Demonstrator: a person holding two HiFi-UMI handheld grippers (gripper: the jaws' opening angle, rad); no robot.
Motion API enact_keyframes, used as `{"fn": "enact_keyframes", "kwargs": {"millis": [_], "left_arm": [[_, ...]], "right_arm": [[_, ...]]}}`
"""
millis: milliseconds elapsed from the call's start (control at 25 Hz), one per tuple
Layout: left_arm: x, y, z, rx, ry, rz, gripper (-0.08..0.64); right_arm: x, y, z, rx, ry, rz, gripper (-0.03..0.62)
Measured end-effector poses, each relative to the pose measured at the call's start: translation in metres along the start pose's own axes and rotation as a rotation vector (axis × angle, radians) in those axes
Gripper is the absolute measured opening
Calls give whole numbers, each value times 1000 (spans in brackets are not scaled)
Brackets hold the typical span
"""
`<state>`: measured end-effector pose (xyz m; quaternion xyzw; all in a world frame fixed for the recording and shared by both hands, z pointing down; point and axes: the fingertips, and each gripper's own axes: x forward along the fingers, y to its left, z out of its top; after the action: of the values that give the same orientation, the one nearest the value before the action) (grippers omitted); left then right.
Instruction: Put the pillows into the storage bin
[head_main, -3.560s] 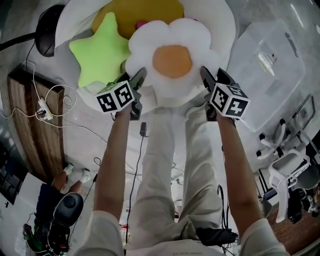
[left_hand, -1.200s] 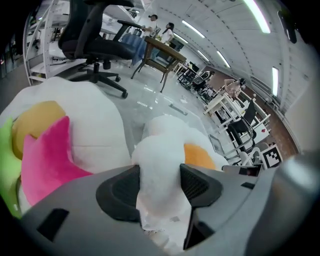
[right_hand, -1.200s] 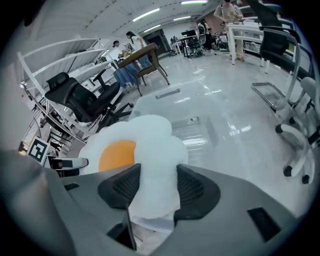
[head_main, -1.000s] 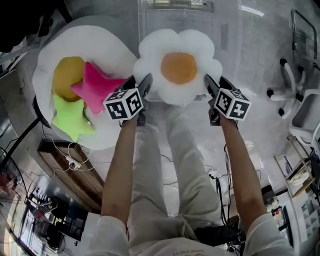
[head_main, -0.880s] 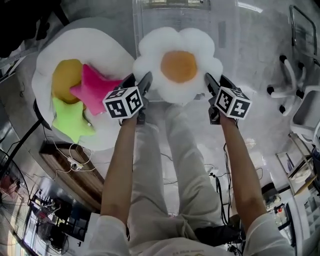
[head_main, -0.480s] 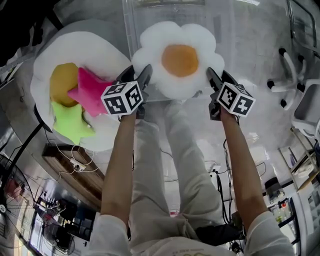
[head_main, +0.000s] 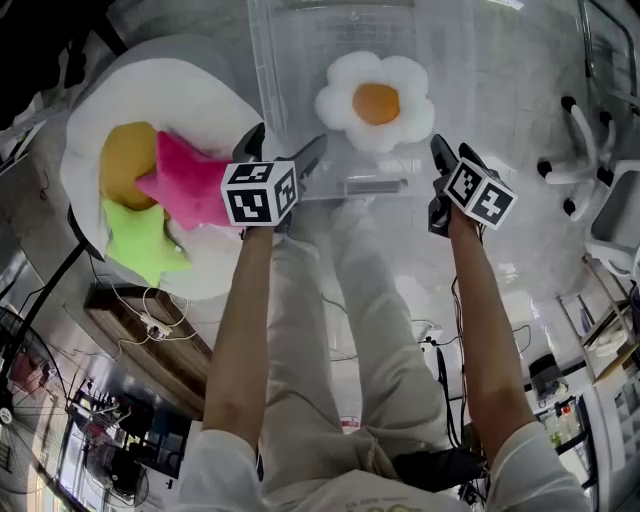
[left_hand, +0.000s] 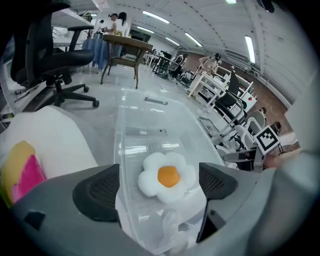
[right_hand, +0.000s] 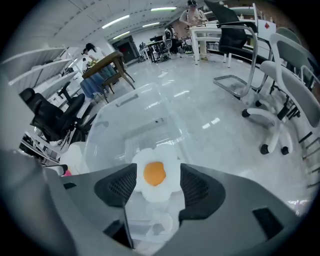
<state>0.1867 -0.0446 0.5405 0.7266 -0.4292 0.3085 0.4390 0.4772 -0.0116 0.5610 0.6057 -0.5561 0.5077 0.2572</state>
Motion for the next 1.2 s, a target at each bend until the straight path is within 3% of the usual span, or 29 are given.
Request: {"fn": "enact_keyframes", "kwargs": {"millis": [280,560,1200], "left_arm": [[-10,7,-11,-39,-7,3,488],[-28,16,-20,-55,-23,-7,486],[-118,96,-77,-184,-78,61,486]], "right_arm": [[0,18,-17,-80,44,48,281],[5,79,-27,-139,90,184,270],[-2,210,-73,-343,170,316,278]]}}
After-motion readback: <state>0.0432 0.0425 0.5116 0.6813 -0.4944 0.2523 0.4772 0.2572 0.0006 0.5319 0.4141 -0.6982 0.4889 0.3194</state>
